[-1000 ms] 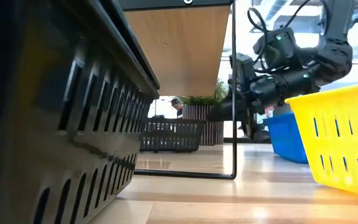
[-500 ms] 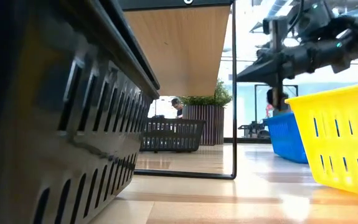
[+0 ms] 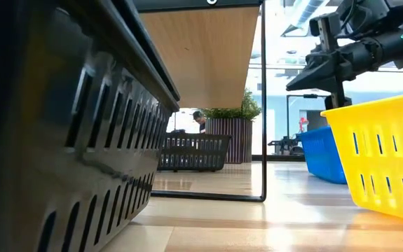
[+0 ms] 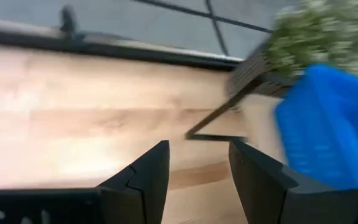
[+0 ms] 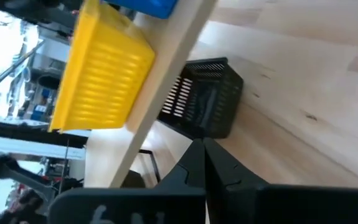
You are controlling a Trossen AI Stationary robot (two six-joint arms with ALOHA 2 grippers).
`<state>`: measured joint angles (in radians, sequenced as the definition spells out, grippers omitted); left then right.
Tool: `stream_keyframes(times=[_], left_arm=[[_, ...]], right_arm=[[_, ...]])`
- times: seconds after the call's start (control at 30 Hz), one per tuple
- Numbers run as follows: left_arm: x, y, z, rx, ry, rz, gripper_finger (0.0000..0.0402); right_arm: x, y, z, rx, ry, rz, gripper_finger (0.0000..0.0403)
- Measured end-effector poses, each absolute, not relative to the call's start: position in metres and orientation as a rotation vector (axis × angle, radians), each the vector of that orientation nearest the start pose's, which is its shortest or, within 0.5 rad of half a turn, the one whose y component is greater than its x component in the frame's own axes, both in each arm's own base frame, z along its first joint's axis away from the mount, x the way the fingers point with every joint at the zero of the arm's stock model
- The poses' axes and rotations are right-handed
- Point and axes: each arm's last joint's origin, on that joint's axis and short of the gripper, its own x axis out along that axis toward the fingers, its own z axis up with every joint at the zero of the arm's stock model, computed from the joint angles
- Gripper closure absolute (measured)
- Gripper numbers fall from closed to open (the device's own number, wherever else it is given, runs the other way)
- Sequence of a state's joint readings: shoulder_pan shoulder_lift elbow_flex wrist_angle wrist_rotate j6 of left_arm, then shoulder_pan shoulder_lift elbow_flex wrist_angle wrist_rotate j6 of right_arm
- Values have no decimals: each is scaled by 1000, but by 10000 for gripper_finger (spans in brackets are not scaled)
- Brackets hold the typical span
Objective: Stack baskets on shelf by color
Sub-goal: Put the top black basket on the shelf
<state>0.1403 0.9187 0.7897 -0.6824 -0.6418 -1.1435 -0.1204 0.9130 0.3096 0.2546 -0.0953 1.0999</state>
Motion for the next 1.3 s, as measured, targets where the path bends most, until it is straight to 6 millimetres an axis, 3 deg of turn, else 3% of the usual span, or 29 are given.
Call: stream_keyframes(times=[0.27, 0.43, 0.67, 1.03, 1.3], left_arm=[[157, 42, 208, -942, 387, 1128, 248], [157, 42, 190, -978, 342, 1113, 248], [157, 41, 189, -966, 373, 1077, 248], [157, 43, 188, -953, 408, 1065, 248], [156, 47, 188, -998, 425, 1049, 248]], right_arm=[[190, -22, 183, 1174, 327, -289, 395], [203, -30, 174, 1002, 364, -299, 395], [232, -41, 155, 828, 298, -154, 399], [266, -48, 89, 837, 151, -80, 401], [315, -39, 69, 812, 81, 15, 401]])
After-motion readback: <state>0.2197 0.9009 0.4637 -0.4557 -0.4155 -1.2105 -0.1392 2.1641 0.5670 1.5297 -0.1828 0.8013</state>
